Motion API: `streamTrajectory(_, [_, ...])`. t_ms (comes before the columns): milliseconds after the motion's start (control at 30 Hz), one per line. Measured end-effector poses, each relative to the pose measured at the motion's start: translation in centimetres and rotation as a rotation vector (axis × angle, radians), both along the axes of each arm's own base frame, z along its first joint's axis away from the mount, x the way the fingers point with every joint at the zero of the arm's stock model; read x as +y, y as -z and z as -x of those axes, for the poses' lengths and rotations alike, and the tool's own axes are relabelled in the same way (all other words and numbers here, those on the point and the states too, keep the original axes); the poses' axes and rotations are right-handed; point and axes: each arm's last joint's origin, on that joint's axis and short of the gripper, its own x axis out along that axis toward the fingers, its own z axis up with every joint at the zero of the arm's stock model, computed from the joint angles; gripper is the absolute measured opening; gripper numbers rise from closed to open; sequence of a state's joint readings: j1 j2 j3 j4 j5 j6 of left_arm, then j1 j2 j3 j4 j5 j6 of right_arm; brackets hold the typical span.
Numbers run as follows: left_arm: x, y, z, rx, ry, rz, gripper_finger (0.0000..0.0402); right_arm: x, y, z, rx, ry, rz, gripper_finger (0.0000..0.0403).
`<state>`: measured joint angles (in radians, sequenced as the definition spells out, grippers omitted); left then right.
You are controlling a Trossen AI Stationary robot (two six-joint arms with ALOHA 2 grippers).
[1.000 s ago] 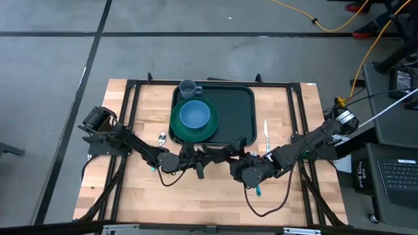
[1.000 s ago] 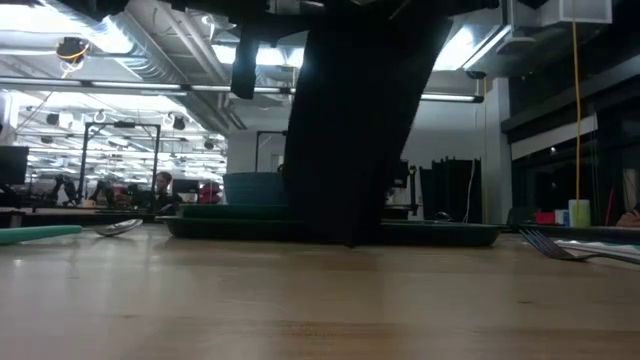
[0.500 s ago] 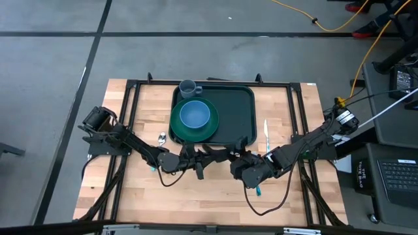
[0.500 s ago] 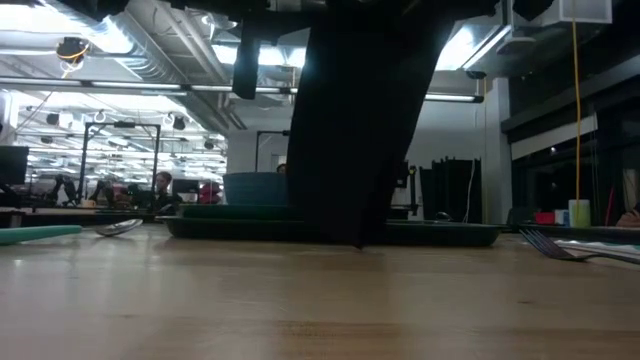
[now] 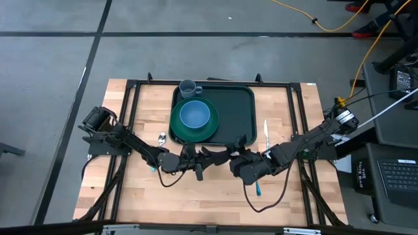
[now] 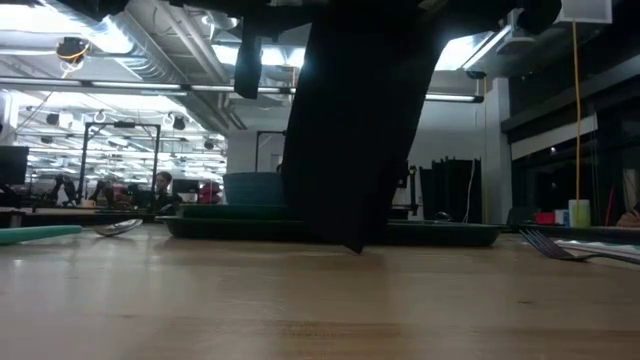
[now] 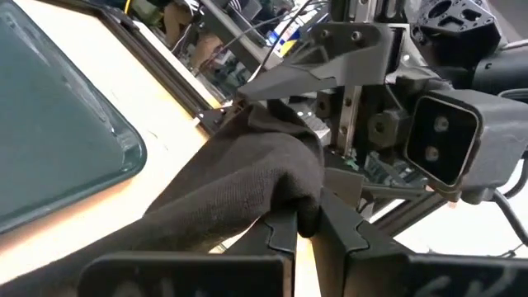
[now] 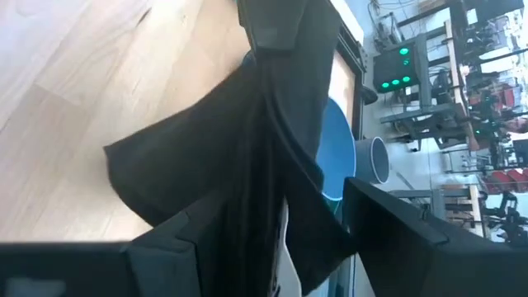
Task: Set up tray
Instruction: Put the black napkin on the black tray to the right of the green plate
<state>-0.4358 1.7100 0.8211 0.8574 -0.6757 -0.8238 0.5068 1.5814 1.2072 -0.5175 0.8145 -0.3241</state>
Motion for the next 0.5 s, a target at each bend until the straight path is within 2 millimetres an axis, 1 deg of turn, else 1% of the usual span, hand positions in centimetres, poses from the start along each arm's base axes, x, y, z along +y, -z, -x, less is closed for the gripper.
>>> streamTrajectory(100, [0.01, 0.0, -0.01, 0.001, 0.0, -0.004, 0.0006, 0.06, 0.04, 0.0, 0.01, -0.016, -0.017, 0.0208])
streamTrajectory(233, [0.01, 0.0, -0.01, 0.003, 0.0, -0.013, 0.0006, 0.16, 0.1, -0.01, 0.022, -0.038, -0.048, 0.0178])
streamTrajectory(367, [0.02, 0.0, 0.0, 0.004, -0.002, -0.016, 0.0006, 0.16, 0.1, -0.01, 0.023, -0.039, -0.049, 0.0133])
streamTrajectory(500, [0.02, 0.0, 0.0, 0.007, -0.002, -0.027, 0.0006, 0.17, 0.1, -0.01, 0.023, -0.04, -0.05, 0.0079])
